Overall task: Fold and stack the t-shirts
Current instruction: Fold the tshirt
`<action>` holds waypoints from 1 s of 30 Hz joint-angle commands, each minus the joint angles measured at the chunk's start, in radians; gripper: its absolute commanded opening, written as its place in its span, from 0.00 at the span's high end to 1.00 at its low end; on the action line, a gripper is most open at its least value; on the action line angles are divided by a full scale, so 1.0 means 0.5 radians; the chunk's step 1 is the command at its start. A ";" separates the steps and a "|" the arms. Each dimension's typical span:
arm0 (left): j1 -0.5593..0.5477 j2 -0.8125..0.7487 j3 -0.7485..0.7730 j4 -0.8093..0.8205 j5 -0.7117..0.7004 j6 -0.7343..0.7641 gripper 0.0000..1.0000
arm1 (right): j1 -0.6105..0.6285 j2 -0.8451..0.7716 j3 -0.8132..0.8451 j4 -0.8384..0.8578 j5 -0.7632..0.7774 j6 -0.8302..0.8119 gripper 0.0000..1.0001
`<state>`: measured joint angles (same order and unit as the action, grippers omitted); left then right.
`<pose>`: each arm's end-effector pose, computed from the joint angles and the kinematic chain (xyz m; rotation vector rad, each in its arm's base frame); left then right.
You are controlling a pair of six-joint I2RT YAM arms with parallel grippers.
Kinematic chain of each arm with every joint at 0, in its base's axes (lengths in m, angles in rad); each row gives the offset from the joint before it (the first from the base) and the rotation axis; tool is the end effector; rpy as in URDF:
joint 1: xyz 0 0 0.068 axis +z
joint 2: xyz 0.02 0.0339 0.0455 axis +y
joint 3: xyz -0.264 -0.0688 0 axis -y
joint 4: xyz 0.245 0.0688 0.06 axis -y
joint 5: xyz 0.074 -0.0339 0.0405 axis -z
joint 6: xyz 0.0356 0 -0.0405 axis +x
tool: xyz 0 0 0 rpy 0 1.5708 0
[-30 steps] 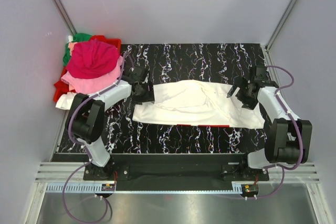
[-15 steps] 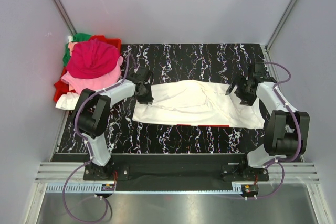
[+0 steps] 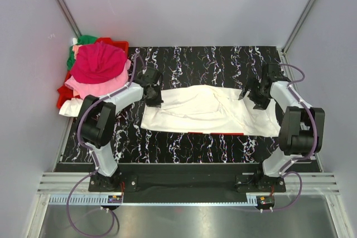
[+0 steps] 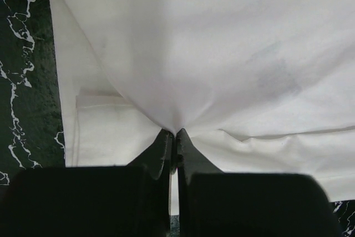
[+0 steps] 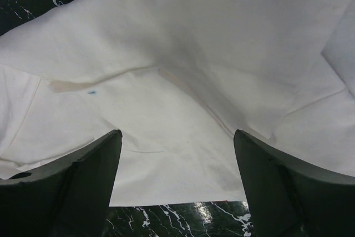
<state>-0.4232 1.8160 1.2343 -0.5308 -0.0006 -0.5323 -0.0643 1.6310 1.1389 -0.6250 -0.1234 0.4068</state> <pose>0.3376 -0.1520 0.1868 -0.1485 2.7155 -0.2909 0.3277 -0.0167 0.2159 0.5933 2.6370 0.2708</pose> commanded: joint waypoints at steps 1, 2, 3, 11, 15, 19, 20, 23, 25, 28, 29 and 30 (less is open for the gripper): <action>0.000 -0.128 0.075 0.003 -0.048 -0.006 1.00 | 0.009 0.134 0.143 0.017 -0.078 -0.047 0.13; 0.000 -0.131 0.078 -0.003 -0.051 -0.003 1.00 | 0.009 0.162 0.164 0.017 -0.103 -0.047 0.17; 0.003 -0.138 0.087 -0.003 -0.051 -0.003 1.00 | 0.009 0.198 0.198 0.023 -0.121 -0.050 0.19; 0.043 -0.165 0.084 -0.015 -0.026 0.003 1.00 | 0.009 0.404 0.281 0.041 -0.204 -0.071 0.40; 0.064 -0.156 0.105 -0.030 -0.014 0.012 1.00 | 0.009 0.417 0.290 0.044 -0.229 -0.096 0.66; 0.113 -0.193 0.124 -0.070 -0.011 0.025 1.00 | 0.012 0.374 0.293 0.032 -0.262 -0.123 0.91; 0.128 -0.202 0.127 -0.080 0.050 0.031 1.00 | 0.009 0.358 0.293 0.017 -0.272 -0.120 1.00; 0.211 -0.275 0.121 -0.122 0.090 0.049 1.00 | 0.009 0.242 0.260 0.005 -0.293 -0.111 1.00; 0.285 -0.331 0.112 -0.162 0.105 0.064 1.00 | 0.012 0.108 0.214 -0.020 -0.284 -0.114 1.00; 0.380 -0.389 0.072 -0.184 0.142 0.092 1.00 | 0.021 -0.083 0.149 -0.100 -0.253 -0.142 1.00; 0.398 -0.395 0.066 -0.187 0.164 0.107 1.00 | 0.027 -0.129 0.131 -0.142 -0.244 -0.145 1.00; 0.429 -0.392 0.050 -0.193 0.173 0.111 1.00 | 0.030 -0.230 0.088 -0.167 -0.226 -0.145 1.00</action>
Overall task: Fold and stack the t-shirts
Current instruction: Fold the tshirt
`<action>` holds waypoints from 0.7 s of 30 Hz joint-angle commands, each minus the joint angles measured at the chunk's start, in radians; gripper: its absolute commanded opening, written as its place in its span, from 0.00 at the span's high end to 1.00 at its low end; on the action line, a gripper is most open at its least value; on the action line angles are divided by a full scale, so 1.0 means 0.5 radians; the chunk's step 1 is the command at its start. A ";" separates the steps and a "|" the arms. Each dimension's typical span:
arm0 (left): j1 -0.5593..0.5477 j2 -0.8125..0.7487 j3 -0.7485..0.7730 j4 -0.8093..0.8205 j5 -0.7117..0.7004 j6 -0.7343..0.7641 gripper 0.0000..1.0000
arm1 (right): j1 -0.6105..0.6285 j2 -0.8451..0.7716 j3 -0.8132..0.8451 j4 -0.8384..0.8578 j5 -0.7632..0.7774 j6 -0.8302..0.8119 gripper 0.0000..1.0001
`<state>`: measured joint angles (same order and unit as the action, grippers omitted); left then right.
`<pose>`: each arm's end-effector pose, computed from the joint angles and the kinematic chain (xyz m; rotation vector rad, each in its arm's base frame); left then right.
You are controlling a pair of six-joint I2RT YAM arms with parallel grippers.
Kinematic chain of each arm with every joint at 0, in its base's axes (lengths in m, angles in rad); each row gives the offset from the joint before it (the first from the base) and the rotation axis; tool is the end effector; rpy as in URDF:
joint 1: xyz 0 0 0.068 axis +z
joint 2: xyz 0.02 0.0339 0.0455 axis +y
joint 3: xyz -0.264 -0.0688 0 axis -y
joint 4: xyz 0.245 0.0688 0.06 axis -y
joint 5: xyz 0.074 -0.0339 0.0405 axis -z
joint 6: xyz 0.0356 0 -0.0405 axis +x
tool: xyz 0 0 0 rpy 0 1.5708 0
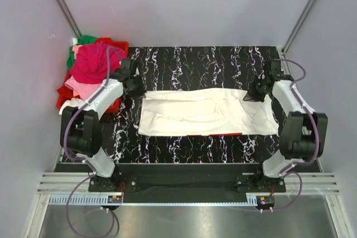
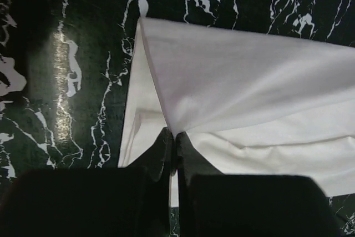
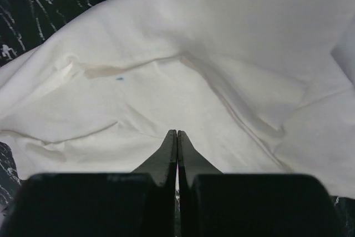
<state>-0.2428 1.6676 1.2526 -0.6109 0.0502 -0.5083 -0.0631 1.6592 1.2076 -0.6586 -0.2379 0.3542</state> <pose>0.3400 -0.0860 0.2387 -0.3302 2.6124 -0.3313 0.3381 -0.0130 0.2263 0.4837 2.6487 0.4098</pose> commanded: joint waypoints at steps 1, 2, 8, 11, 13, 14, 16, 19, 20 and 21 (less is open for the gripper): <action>0.084 -0.089 0.008 -0.045 0.084 0.075 1.00 | 0.040 -0.333 -0.071 -0.124 0.018 -0.021 1.00; 0.096 -0.086 -0.005 -0.048 0.081 0.081 1.00 | 0.046 -0.382 -0.123 -0.167 0.058 -0.009 1.00; 0.157 -0.034 -0.072 -0.027 0.163 0.081 1.00 | 0.056 -0.677 -0.255 -0.245 0.469 0.108 1.00; 0.157 -0.034 -0.121 0.004 0.206 0.069 1.00 | 0.056 -0.637 -0.255 -0.156 0.259 0.102 0.52; 0.157 -0.046 -0.146 0.025 0.216 0.056 1.00 | 0.056 -0.512 -0.228 -0.103 0.105 0.089 0.35; 0.157 -0.049 -0.167 0.028 0.222 0.056 1.00 | 0.062 -0.454 -0.179 -0.064 0.074 0.074 0.30; 0.157 -0.065 -0.189 0.047 0.222 0.050 1.00 | 0.068 -0.298 -0.124 -0.024 0.031 0.037 0.28; 0.157 -0.077 -0.238 0.071 0.231 0.050 1.00 | 0.089 -0.079 0.030 -0.020 0.028 -0.015 0.29; 0.157 -0.077 -0.256 0.077 0.231 0.047 1.00 | 0.099 -0.033 0.100 -0.017 0.028 -0.024 0.29; 0.157 -0.080 -0.265 0.093 0.231 0.044 1.00 | 0.105 0.061 0.140 -0.017 0.028 -0.036 0.30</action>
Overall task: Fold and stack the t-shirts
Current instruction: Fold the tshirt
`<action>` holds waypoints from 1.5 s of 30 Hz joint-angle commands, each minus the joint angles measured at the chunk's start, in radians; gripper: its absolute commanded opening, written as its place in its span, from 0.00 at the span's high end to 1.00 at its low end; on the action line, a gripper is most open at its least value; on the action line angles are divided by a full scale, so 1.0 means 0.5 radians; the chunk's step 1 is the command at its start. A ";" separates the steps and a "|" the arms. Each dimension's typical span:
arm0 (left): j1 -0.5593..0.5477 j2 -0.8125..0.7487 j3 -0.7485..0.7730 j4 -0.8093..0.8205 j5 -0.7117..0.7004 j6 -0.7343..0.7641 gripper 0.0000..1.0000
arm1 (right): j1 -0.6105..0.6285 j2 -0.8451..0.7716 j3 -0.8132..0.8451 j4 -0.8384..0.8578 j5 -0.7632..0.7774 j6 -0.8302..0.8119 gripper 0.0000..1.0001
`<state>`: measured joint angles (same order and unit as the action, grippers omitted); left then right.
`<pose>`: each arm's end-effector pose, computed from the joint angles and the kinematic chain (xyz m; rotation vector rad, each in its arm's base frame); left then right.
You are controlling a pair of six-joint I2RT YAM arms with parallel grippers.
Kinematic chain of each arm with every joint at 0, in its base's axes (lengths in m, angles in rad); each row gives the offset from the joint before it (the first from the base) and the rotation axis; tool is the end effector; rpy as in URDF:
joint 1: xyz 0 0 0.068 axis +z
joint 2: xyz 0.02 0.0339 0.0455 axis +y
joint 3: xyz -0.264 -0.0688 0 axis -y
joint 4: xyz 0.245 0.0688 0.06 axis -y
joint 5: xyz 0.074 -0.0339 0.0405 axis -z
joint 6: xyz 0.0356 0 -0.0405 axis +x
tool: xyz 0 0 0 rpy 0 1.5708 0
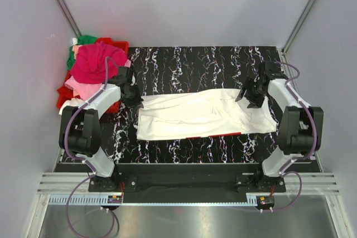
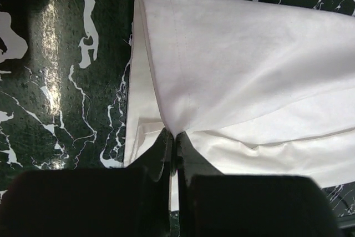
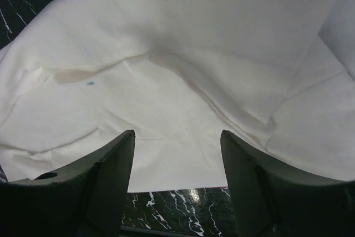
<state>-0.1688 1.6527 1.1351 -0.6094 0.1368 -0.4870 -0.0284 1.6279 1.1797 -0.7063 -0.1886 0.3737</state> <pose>0.3256 -0.0604 0.2088 -0.3924 2.7126 -0.3769 0.3260 -0.0026 0.2253 0.4939 2.6980 0.3550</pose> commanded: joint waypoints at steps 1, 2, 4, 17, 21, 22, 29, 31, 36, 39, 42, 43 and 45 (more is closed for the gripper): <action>0.009 -0.047 -0.037 0.096 0.061 -0.002 1.00 | 0.044 0.177 0.236 0.066 -0.065 -0.072 0.30; 0.009 -0.047 -0.043 0.102 0.067 -0.005 1.00 | 0.048 0.223 0.312 0.066 -0.074 -0.072 0.31; 0.009 -0.050 -0.052 0.105 0.067 -0.005 1.00 | 0.117 0.355 0.386 0.035 -0.037 -0.085 0.32; 0.009 -0.060 -0.070 0.114 0.073 0.007 1.00 | 0.207 0.677 0.561 -0.005 0.083 -0.118 0.43; 0.009 -0.066 -0.077 0.117 0.076 0.004 1.00 | 0.204 0.702 0.586 -0.026 0.159 -0.149 0.43; 0.009 -0.066 -0.080 0.120 0.076 0.004 1.00 | 0.207 0.705 0.613 -0.051 0.184 -0.155 0.41; 0.009 -0.069 -0.089 0.130 0.076 -0.002 1.00 | 0.216 0.754 0.666 -0.075 0.221 -0.177 0.39; 0.009 -0.069 -0.086 0.130 0.079 0.001 1.00 | 0.226 0.751 0.650 -0.057 0.181 -0.171 0.43; 0.009 -0.075 -0.089 0.127 0.073 0.001 1.00 | 0.250 0.757 0.610 -0.026 0.132 -0.167 0.53; 0.009 -0.078 -0.092 0.127 0.070 -0.002 1.00 | 0.262 0.769 0.595 -0.011 0.126 -0.177 0.63; 0.009 -0.081 -0.095 0.127 0.067 -0.002 1.00 | 0.272 0.754 0.564 0.007 0.129 -0.164 0.74; 0.009 -0.081 -0.095 0.127 0.064 -0.002 1.00 | 0.269 0.742 0.558 0.007 0.129 -0.164 0.80; 0.009 -0.081 -0.098 0.130 0.064 -0.002 1.00 | 0.272 0.720 0.543 0.011 0.138 -0.167 0.86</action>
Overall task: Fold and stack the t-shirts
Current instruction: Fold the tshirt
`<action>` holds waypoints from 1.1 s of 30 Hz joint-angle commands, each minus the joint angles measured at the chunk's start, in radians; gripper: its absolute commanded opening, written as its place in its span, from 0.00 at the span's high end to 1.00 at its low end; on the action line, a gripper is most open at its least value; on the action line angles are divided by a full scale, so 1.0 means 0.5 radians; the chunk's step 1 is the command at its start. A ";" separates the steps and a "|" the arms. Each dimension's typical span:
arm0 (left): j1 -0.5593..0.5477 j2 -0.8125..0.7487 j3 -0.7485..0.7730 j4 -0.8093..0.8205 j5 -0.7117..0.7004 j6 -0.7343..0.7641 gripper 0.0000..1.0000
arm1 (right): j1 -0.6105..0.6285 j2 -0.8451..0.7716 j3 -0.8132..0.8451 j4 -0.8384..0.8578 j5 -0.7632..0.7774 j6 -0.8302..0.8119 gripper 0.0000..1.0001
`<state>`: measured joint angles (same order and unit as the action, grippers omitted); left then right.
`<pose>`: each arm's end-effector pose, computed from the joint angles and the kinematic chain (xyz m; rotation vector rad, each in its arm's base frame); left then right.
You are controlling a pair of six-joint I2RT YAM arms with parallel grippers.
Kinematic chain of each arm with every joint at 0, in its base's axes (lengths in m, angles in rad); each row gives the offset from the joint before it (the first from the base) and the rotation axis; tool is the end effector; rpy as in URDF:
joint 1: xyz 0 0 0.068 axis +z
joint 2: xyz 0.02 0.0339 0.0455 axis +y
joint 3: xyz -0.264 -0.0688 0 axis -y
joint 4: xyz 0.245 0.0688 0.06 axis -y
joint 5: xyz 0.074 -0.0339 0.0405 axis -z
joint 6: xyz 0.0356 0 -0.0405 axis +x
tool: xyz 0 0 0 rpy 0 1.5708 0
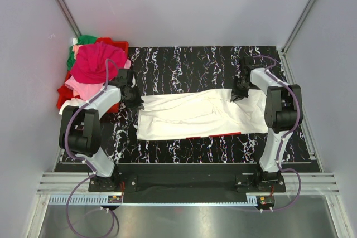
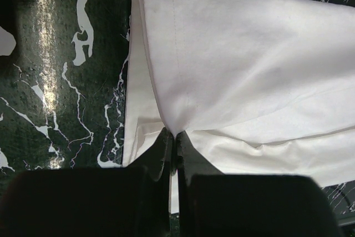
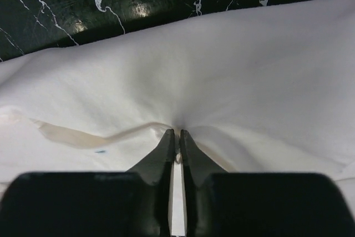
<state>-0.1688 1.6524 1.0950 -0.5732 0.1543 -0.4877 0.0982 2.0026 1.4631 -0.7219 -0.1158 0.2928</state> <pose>0.3221 -0.0604 0.1992 -0.3892 2.7194 -0.3991 0.4025 0.0438 0.1747 0.2512 2.8392 0.2484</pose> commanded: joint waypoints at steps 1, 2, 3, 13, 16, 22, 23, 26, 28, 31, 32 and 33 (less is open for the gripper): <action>0.009 -0.077 -0.018 0.057 0.029 0.003 1.00 | 0.018 -0.044 -0.030 0.036 -0.005 -0.015 0.92; 0.009 -0.077 -0.018 0.057 0.029 0.003 1.00 | 0.018 -0.053 -0.036 0.033 -0.008 -0.018 0.94; 0.009 -0.077 -0.021 0.057 0.032 0.000 1.00 | 0.018 -0.066 -0.058 0.036 -0.002 -0.015 0.98; 0.009 -0.071 -0.033 0.066 0.029 -0.003 1.00 | 0.236 -0.583 -0.327 -0.093 0.017 0.025 1.00; 0.009 -0.062 -0.033 0.066 0.029 -0.003 1.00 | 0.334 -0.777 -0.496 -0.164 0.063 0.074 1.00; 0.009 -0.056 -0.027 0.060 0.017 0.000 1.00 | 0.426 -1.035 -0.806 -0.280 0.115 0.239 1.00; 0.009 -0.056 -0.027 0.060 0.014 -0.003 1.00 | 0.445 -1.063 -0.834 -0.299 0.124 0.252 1.00; 0.009 -0.053 -0.030 0.060 0.014 0.000 1.00 | 0.457 -1.161 -0.938 -0.338 0.182 0.307 1.00; 0.009 -0.053 -0.036 0.060 0.014 0.000 1.00 | 0.460 -1.201 -0.951 -0.363 0.185 0.322 1.00; 0.009 -0.053 -0.036 0.057 0.007 0.003 1.00 | 0.469 -1.231 -0.929 -0.406 0.222 0.353 0.37; 0.009 -0.056 -0.039 0.060 0.004 0.003 1.00 | 0.469 -1.235 -0.917 -0.403 0.292 0.356 0.05; 0.009 -0.053 -0.039 0.057 0.001 0.003 1.00 | 0.469 -1.235 -0.889 -0.394 0.323 0.362 0.00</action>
<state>-0.1688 1.6520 1.0855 -0.5732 0.1535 -0.4881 0.3222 1.4231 0.9833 -0.8997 -0.0254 0.4480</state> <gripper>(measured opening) 0.025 0.908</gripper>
